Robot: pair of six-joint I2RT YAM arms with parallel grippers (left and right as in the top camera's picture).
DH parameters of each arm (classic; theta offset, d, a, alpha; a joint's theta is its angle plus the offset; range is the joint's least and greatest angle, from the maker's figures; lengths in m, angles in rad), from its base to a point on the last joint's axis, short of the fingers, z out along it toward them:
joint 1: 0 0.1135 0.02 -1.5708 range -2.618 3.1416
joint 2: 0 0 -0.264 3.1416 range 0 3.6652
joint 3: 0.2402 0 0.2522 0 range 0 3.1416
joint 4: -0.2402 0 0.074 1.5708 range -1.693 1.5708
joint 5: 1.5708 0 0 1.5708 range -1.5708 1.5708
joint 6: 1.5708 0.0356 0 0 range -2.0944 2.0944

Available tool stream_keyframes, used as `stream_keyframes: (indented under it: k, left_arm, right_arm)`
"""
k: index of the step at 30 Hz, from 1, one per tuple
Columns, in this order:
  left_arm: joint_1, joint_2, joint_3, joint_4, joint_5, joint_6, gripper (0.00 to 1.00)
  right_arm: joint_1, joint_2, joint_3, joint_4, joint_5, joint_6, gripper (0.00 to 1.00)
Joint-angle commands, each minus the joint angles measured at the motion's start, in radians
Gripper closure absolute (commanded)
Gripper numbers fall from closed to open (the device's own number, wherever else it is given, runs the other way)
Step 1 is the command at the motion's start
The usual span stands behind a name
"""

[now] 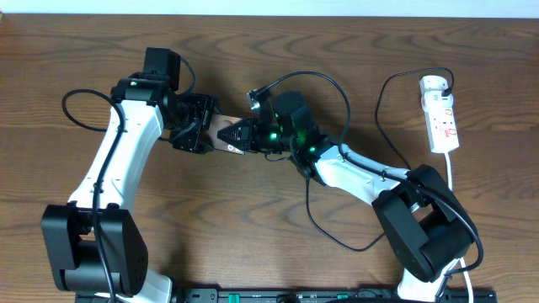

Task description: Plug charger to phone and switch on socket

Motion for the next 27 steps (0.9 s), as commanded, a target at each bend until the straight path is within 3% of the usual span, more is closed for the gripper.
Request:
stream_keyframes:
  k: [1, 10, 27]
  left_arm:
    - [-0.004, -0.007, 0.009, -0.003, 0.002, 0.007, 0.93]
    - [-0.004, -0.007, 0.009, -0.003, -0.006, 0.014, 0.91]
    - [-0.004, -0.007, 0.009, -0.003, -0.006, 0.021, 0.15]
  right_arm:
    - [0.008, -0.001, 0.011, -0.004, -0.002, -0.019, 0.99]
    - [0.008, -0.001, 0.011, -0.004, -0.002, -0.019, 0.99]
    - [0.008, -0.001, 0.011, -0.004, -0.002, -0.019, 0.99]
